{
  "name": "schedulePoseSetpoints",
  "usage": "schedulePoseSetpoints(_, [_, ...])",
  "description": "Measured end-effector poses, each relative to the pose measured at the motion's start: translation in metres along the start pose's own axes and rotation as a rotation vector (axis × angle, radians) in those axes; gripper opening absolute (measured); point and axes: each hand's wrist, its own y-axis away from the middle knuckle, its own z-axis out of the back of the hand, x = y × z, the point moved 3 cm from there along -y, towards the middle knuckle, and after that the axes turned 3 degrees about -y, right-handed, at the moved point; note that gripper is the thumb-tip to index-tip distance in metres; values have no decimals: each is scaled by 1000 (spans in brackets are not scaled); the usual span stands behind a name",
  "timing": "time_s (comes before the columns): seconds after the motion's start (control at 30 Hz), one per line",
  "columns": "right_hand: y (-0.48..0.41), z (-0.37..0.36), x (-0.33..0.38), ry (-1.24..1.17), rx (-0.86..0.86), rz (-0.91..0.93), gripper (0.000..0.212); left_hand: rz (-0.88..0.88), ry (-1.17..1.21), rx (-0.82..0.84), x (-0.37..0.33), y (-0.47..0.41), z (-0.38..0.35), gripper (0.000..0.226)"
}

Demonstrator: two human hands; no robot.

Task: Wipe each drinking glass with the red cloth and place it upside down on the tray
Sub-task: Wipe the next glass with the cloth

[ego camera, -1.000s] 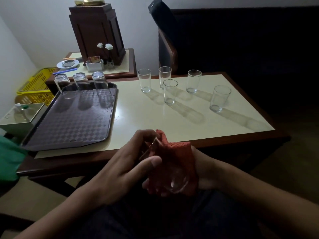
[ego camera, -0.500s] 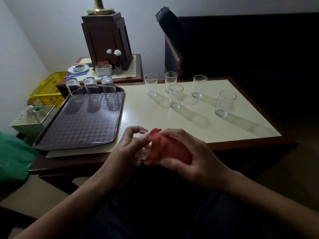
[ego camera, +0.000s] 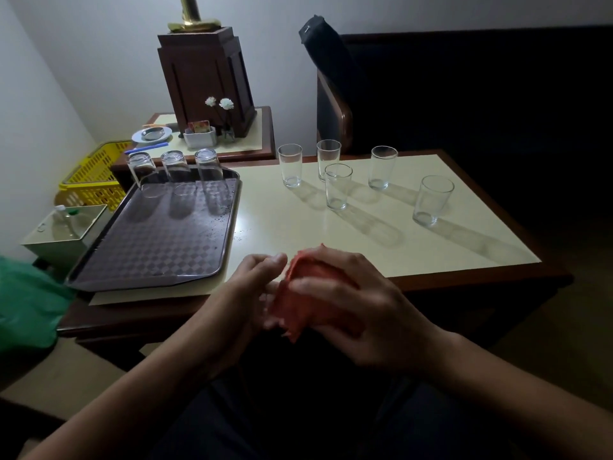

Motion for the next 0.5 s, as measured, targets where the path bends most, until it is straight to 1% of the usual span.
schedulePoseSetpoints(0.03, [-1,1,-5,-145,-8,-159,59,-76,-29,-10,-4,2,0,45])
schedulePoseSetpoints(0.07, [-4,4,-7,-373,5,-345,58,-173,-105,2,-9,5,-2,41])
schedulePoseSetpoints(0.13, [-5,1,-11,-1033,173,-754,55,-373,-287,66,-15,15,-6,45])
schedulePoseSetpoints(0.17, [-2,-1,-12,-1252,207,-888,56,-435,-349,97,-15,19,-7,48])
schedulePoseSetpoints(0.2, [-3,1,-14,-1315,207,-914,56,-448,-382,99,-15,19,-7,48])
schedulePoseSetpoints(0.23, [-4,3,-15,-1270,166,-843,53,-433,-379,78,-16,18,-5,47])
schedulePoseSetpoints(0.27, [-5,8,-14,-1047,115,-676,51,-376,-328,40,-17,14,-3,45])
schedulePoseSetpoints(0.33, [-8,19,-10,-362,10,-289,61,-114,-92,-37,-15,5,3,44])
schedulePoseSetpoints(0.37, [-10,20,-6,-132,-13,-112,64,21,13,-48,-13,3,5,48])
schedulePoseSetpoints(0.4, [-8,20,-5,-3,-18,4,66,118,73,-48,-9,2,7,49])
schedulePoseSetpoints(0.43, [-7,20,-7,-3,-22,24,66,172,91,-26,-6,1,6,49])
schedulePoseSetpoints(0.47, [-5,18,-8,-88,-30,-41,66,182,76,12,-4,1,4,49])
schedulePoseSetpoints(0.5, [-4,15,-10,-240,-37,-176,64,153,25,45,-4,2,0,51])
